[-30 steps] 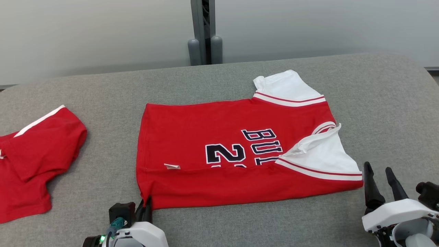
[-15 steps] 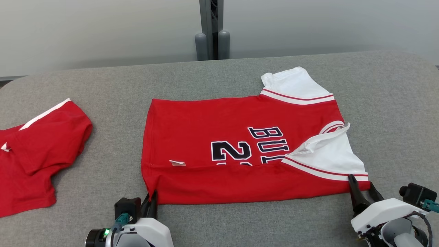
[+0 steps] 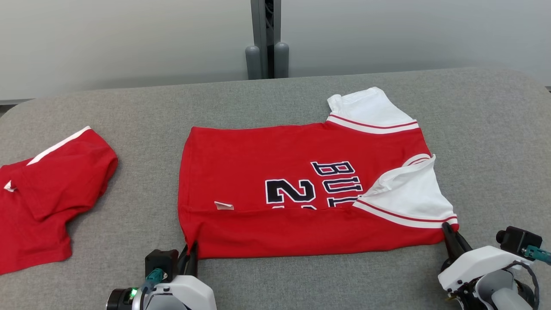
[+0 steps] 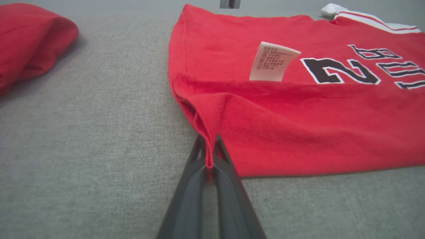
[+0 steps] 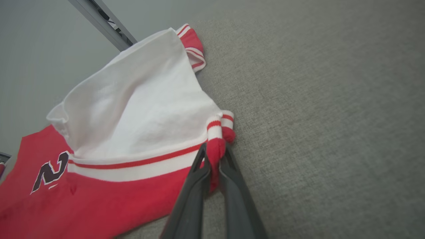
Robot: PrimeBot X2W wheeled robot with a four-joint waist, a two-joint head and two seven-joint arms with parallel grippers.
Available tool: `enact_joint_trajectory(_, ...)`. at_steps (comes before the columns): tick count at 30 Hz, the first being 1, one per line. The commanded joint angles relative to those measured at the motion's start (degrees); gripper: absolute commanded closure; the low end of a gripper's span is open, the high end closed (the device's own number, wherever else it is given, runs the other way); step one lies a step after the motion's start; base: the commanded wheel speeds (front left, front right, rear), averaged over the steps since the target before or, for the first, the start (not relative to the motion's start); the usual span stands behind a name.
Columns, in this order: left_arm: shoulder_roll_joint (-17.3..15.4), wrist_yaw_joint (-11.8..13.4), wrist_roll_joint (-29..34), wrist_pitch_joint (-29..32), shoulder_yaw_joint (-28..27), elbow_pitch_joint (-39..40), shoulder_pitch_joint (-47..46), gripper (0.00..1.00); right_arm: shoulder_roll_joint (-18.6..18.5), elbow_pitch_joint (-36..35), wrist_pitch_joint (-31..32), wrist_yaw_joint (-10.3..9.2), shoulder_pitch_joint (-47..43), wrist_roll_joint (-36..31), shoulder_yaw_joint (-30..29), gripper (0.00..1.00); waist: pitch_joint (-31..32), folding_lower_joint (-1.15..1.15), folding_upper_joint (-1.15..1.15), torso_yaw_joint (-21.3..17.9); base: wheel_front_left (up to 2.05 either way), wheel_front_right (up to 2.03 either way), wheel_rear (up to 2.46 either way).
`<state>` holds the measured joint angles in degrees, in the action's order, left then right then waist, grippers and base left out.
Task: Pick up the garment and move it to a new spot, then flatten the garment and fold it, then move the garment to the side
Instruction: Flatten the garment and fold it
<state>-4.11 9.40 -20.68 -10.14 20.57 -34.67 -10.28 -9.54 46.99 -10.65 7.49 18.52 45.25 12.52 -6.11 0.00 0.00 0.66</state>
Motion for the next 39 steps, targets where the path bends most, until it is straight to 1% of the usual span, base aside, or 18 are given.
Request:
enact_joint_trajectory(1,-0.3,0.3,0.1,0.2,0.2,0.3,0.2,1.0,-1.1,0.2,-0.6,0.01,1.0,0.5,1.0,1.0,0.2,0.0,0.0,0.0,0.0,0.0,0.0)
enact_joint_trajectory(5,-1.1,0.0,0.4,1.0,0.8,0.7,0.4,1.0,-2.5,0.1,-0.3,0.01,1.0,0.9,3.4,1.0,0.7,0.0,0.0,-0.1,0.0,0.0,0.0)
enact_joint_trajectory(10,-2.6,-0.7,0.9,2.7,1.7,1.2,0.9,1.0,-4.5,-0.3,1.6,0.01,0.8,1.4,5.4,1.0,1.5,0.0,0.0,-0.2,0.0,0.0,0.0)
enact_joint_trajectory(16,-6.0,-2.3,1.6,7.5,3.5,2.9,1.9,1.0,-8.0,-1.8,7.6,0.0,-0.2,1.5,8.1,1.0,2.9,0.0,0.0,-0.4,0.0,0.0,0.0)
enact_joint_trajectory(23,-10.3,-3.7,1.1,15.0,4.6,8.5,4.1,1.0,-12.3,-8.1,17.1,0.0,-2.8,3.6,10.1,1.0,4.1,0.0,0.0,-0.9,0.0,0.0,0.0)
enact_joint_trajectory(28,-13.3,-4.2,0.7,20.5,5.3,14.3,7.0,1.0,-14.8,-12.7,22.8,0.0,-6.2,4.5,8.4,1.0,5.4,0.0,0.0,-1.0,0.0,0.0,0.0)
enact_joint_trajectory(30,-14.3,-3.8,0.5,22.2,5.4,16.8,8.3,1.0,-15.4,-14.8,24.9,0.0,-7.8,4.5,7.3,1.0,5.9,0.0,0.0,-1.0,0.0,0.0,0.0)
enact_joint_trajectory(31,-15.4,-3.5,0.3,23.7,5.4,19.5,9.9,1.0,-16.1,-17.4,26.9,-0.01,-9.6,4.4,5.8,1.0,6.2,0.0,0.0,-1.0,0.0,0.0,0.0)
enact_joint_trajectory(36,-17.5,-2.3,-0.4,26.8,5.3,25.6,14.3,1.0,-16.8,-23.4,32.3,-0.01,-14.9,3.1,1.0,1.0,6.6,0.0,0.0,-1.0,0.0,0.0,0.0)
enact_joint_trajectory(39,-18.7,-1.4,-0.9,28.4,5.1,28.8,17.0,1.0,-16.0,-27.1,35.1,-0.03,-18.3,1.7,-2.8,1.0,6.5,0.0,0.0,-0.8,0.0,0.0,0.0)
